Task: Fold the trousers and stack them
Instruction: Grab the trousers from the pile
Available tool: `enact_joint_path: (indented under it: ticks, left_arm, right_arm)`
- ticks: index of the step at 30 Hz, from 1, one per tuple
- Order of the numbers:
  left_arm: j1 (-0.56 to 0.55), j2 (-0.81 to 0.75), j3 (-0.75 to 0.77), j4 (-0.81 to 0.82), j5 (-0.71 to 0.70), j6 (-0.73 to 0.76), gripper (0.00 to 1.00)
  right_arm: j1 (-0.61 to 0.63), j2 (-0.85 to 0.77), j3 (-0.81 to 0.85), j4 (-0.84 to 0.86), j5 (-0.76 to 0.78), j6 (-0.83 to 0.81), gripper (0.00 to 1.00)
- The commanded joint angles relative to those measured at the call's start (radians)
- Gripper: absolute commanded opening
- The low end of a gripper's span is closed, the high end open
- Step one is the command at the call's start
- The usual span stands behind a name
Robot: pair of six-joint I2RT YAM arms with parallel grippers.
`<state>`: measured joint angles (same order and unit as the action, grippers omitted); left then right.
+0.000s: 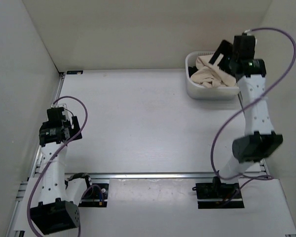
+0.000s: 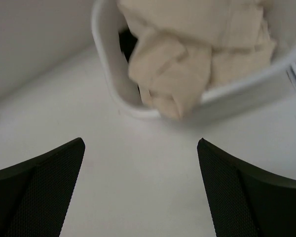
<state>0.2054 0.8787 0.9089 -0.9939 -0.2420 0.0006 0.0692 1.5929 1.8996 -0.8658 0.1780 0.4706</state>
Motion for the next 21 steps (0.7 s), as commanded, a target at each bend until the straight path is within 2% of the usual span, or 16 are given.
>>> enact_joint_path:
  ticks: [1,2,3,5,6,9,10,12,14,15,16,18,21]
  left_arm:
    - [-0.004,0.032,0.036,0.089,0.017,-0.001,1.0]
    - [-0.004,0.052,0.036,0.1,0.027,-0.001,1.0]
    - [-0.004,0.062,0.036,0.1,0.027,-0.001,1.0]
    - [-0.004,0.077,0.022,0.11,0.015,-0.001,1.0]
    - [-0.004,0.086,0.022,0.121,0.015,-0.001,1.0]
    - [-0.004,0.115,-0.051,0.155,-0.005,-0.001,1.0]
    - [-0.004,0.115,-0.051,0.155,-0.005,-0.001,1.0]
    - [-0.004,0.115,-0.064,0.164,-0.005,-0.001,1.0]
    - [-0.004,0.115,-0.064,0.164,0.004,-0.001,1.0]
    - [-0.004,0.115,-0.064,0.164,0.004,-0.001,1.0]
    - [-0.004,0.115,-0.064,0.164,0.004,-0.001,1.0]
    - [-0.004,0.115,-0.051,0.164,0.004,-0.001,1.0]
    - [-0.004,0.106,-0.041,0.164,0.004,-0.001,1.0]
  right_arm:
    - [-0.052,0.305,0.235,0.096,0.066,0.029,0.99]
    - [-0.078,0.382,0.385,0.105,0.04,0.057,0.99]
    - [-0.089,0.533,0.454,0.105,-0.006,0.066,0.99]
    - [-0.103,0.657,0.582,0.123,-0.021,0.095,0.99]
    - [-0.115,0.733,0.582,0.142,-0.032,0.109,0.99]
    - [-0.166,0.798,0.471,0.249,-0.165,0.236,0.99]
    - [-0.166,0.799,0.47,0.264,-0.166,0.237,0.99]
    - [-0.166,0.811,0.46,0.296,-0.243,0.221,0.93]
    - [-0.166,0.82,0.46,0.32,-0.296,0.212,0.73]
    - [-0.166,0.82,0.47,0.32,-0.311,0.203,0.46]
    - [-0.166,0.82,0.47,0.306,-0.311,0.203,0.29]
    - [-0.175,0.759,0.429,0.287,-0.279,0.185,0.0]
    - [-0.175,0.616,0.351,0.316,-0.226,0.142,0.0]
